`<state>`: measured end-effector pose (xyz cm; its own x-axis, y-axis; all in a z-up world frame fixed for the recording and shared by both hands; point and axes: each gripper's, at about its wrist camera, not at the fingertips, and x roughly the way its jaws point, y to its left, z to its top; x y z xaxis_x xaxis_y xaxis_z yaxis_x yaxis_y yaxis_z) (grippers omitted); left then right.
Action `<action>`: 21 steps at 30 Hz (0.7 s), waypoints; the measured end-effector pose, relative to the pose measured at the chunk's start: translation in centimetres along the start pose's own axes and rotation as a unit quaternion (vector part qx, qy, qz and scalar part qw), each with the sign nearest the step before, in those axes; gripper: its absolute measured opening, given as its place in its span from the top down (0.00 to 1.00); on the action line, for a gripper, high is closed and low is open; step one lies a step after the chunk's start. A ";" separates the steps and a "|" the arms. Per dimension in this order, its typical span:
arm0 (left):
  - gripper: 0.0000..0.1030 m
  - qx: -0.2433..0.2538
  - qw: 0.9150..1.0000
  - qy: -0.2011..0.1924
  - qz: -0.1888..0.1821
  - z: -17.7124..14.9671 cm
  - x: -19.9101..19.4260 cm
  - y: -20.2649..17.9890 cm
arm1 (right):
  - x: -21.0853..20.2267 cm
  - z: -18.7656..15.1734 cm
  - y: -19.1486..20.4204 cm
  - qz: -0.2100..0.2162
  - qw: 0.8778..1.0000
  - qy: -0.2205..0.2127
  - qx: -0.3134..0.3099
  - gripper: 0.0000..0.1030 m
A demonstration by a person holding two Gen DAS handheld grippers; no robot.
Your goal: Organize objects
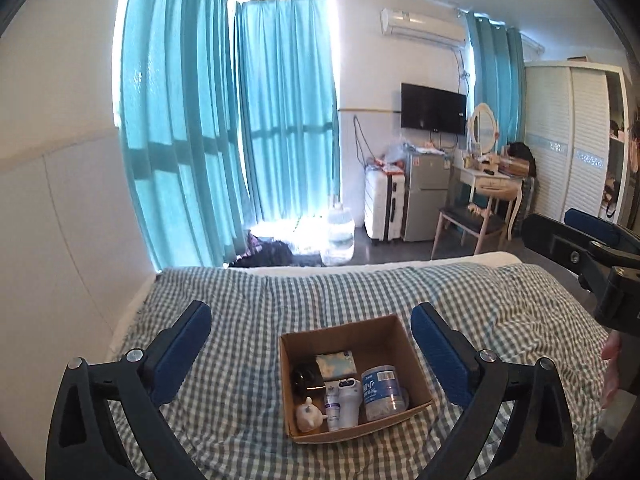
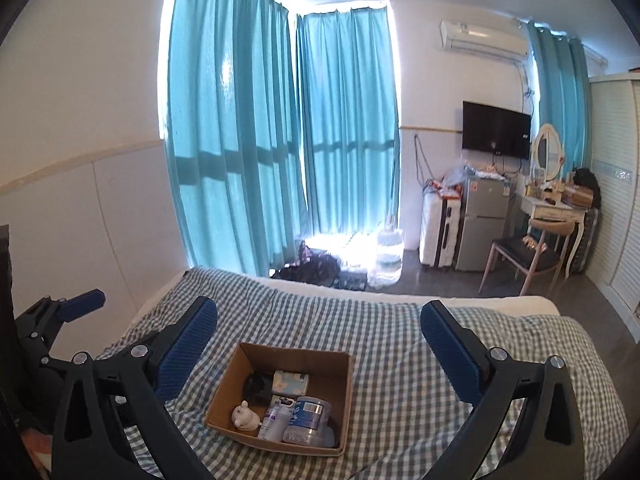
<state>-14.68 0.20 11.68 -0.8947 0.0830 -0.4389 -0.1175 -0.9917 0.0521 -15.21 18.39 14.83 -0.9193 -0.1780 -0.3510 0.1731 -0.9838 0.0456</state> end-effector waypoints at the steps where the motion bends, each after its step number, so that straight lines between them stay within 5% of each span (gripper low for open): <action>1: 0.00 0.001 1.000 -0.004 0.001 0.1 -0.7 -0.2 | -0.9 0.0 -0.2 -0.001 1.000 -0.004 0.001 0.01; 13: 0.00 -0.004 0.999 -0.032 0.004 -3.4 -6.6 -2.9 | -8.2 -5.5 -1.9 -0.012 0.999 -0.032 -0.014 0.01; 21: 0.00 -0.010 0.999 -0.041 0.025 -8.6 -6.4 -3.4 | -7.5 -11.6 -1.4 -0.036 0.998 -0.047 -0.036 0.00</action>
<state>-4.87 2.25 6.60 -0.9317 0.0394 -0.3611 -0.0630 -0.9966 0.0539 -4.47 21.28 6.53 -0.9588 -0.1108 -0.2616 0.1268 -0.9909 -0.0451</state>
